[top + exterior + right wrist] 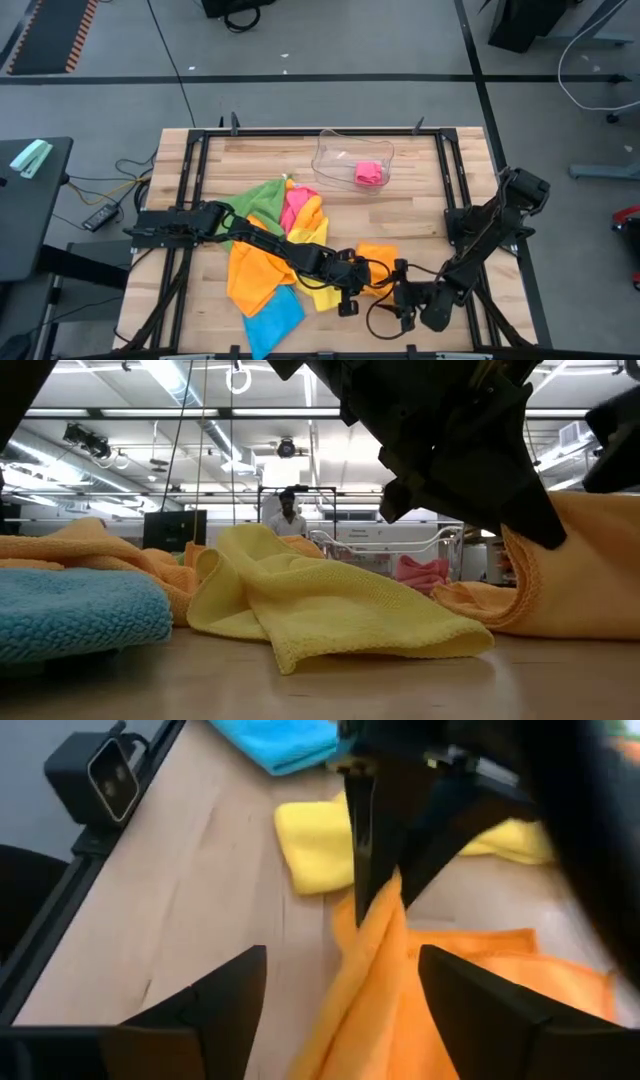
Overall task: Fold microfiber towels
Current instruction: Fold the right orange microfiber cloth
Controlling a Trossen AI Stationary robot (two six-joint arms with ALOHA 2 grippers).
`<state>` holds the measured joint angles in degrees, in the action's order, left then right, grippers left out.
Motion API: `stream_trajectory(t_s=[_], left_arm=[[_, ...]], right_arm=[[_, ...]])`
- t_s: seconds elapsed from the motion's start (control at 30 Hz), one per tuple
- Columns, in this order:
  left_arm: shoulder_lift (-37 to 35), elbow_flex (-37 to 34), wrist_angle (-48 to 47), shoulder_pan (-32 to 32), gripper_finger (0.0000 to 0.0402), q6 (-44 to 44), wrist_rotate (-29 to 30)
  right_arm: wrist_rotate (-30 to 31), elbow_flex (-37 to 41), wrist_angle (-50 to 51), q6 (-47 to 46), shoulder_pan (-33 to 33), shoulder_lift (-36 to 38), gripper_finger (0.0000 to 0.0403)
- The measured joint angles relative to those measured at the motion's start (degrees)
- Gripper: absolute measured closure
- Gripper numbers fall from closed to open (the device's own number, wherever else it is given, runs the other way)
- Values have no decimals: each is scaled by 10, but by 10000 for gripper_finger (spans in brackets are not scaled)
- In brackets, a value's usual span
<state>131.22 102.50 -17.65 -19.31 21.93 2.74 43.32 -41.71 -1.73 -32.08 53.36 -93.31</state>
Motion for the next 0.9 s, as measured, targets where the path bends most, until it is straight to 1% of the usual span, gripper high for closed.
stream_trajectory(t_s=[0.07,0.2,0.3,0.37,0.43,0.53,0.67,0.77,0.83,0.9], left_arm=[[0,0,-1,-2,370,0,0],[0,0,-1,-2,385,0,0],[0,0,-3,-2,389,0,0],[0,0,-7,-3,383,0,0],[0,0,-11,-5,370,0,0],[0,0,-12,-6,357,-4,0],[0,0,-12,-7,357,-24,0],[0,0,-12,-12,356,-63,0],[-3,0,-14,-13,347,-86,0],[-16,0,-30,-13,331,-102,-1]], right_arm=[[1,-16,18,-8,0,-18,126],[0,-33,44,-36,-3,-62,130],[1,-44,82,-66,-3,-80,142],[1,-49,122,-95,-3,-80,158],[-1,-49,144,-120,-3,-75,181],[-7,-46,151,-133,-2,-63,227],[-25,-47,149,-124,-4,-48,298],[-48,-47,150,-115,-9,-46,350],[-62,-47,151,-115,-10,-46,371],[-80,-47,154,-114,-12,-46,382]])
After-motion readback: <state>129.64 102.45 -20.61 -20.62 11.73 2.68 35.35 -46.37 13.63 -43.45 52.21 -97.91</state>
